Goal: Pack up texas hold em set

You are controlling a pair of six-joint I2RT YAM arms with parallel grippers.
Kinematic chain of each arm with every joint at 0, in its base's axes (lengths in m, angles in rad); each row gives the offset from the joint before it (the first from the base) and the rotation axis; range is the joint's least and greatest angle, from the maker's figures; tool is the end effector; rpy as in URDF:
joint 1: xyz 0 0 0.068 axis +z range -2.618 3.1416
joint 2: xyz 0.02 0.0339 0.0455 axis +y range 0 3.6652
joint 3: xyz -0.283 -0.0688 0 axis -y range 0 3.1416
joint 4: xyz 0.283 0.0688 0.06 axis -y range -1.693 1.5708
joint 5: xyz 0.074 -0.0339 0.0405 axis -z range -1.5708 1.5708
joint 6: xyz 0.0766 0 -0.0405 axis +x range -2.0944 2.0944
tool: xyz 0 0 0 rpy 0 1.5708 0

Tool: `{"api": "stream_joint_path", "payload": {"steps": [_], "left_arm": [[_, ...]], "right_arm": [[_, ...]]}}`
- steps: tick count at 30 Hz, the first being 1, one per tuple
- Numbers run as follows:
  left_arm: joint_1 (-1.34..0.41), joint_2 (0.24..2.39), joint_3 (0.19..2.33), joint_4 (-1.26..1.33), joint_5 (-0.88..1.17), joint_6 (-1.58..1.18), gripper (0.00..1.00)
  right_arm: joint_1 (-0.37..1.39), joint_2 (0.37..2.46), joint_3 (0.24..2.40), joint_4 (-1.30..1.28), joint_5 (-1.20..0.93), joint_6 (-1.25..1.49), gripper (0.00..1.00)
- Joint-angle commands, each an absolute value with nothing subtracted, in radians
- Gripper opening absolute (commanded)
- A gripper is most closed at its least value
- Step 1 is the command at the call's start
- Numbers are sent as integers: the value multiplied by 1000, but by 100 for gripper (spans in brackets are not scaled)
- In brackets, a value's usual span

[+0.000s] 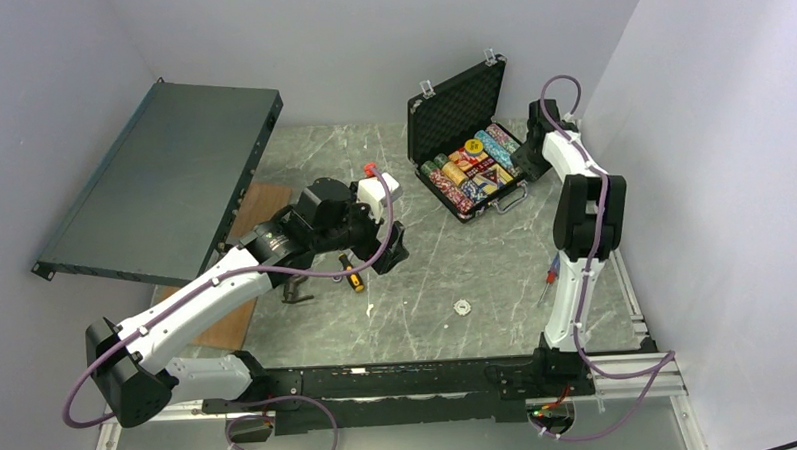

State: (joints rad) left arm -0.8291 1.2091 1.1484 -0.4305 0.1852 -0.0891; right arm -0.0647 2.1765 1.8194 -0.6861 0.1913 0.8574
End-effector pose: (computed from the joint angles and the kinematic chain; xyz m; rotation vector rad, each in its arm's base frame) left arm 0.2177 -0.2585 0.3505 0.8838 1.9497 -0.7454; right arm 0.5403 -0.0496 0.1745 1.2092 2.2837 0.0407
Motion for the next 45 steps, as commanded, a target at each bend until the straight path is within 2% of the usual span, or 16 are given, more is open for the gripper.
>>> {"api": "stream_joint_path", "payload": {"steps": [1,2,5,9,18,21,27,36,45], "left_arm": [[-834,1207,1157,-401,170,-69,99],[-834,1205,1157,-403,169,-68,99],[-834,1201,1157,-402,164,-69,100],[-834,1208,1158,-406,168,-76,99],[-844,1265,1161,-406,203,-91,99],[-852,1298,1174,-423,189,-89,98],[-858,1326,1179,-431,163,-92,95],[-858,1270,1153,-399,111,-101,93],[-919,1351,1158,-400,65,-109,93]], "right_arm": [[-38,1981,1712,-636,230,749,48],[-20,1939,1664,-623,243,699,49],[60,1791,1491,-590,299,598,62],[149,1562,1134,-459,227,528,77],[218,1280,845,-421,-63,538,91],[254,1315,835,-479,-138,548,90],[452,1346,844,-582,45,555,90],[460,1247,822,-576,78,604,88],[423,962,838,-756,629,898,86]]}}
